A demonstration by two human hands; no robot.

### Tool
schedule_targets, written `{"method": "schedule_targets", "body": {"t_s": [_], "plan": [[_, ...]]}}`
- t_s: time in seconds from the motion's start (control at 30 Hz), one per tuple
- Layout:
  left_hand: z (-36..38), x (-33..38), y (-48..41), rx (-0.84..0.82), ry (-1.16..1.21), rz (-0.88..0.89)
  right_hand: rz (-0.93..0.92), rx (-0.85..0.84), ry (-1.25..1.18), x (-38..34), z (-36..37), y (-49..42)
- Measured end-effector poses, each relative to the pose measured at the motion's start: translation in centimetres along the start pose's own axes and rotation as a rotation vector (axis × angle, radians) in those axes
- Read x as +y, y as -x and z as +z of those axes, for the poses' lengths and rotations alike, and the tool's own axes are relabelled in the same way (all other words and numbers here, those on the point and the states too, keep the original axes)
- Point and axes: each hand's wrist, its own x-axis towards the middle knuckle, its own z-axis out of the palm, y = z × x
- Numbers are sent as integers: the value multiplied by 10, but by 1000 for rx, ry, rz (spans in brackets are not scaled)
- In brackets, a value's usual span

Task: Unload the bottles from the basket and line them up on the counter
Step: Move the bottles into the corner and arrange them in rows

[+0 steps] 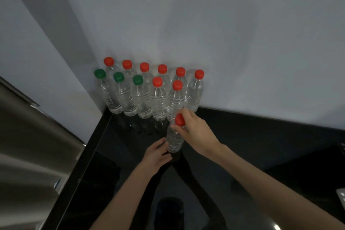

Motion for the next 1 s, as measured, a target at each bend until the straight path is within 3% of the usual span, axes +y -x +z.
{"method": "schedule_targets", "body": {"t_s": [0.13,0.33,0.6,1.0], "plan": [[31,2,-19,-33,83,-204,91,48,-74,19,-12,1],[79,5,-37,-98,298,-300,175,63,-98,50,-36,-16],[94,20,-70,-129,473,-250,28,56,-6,69,-33,-62],[90,30,-83,-117,355,-222,-48,84,129,82,-30,-76]]}}
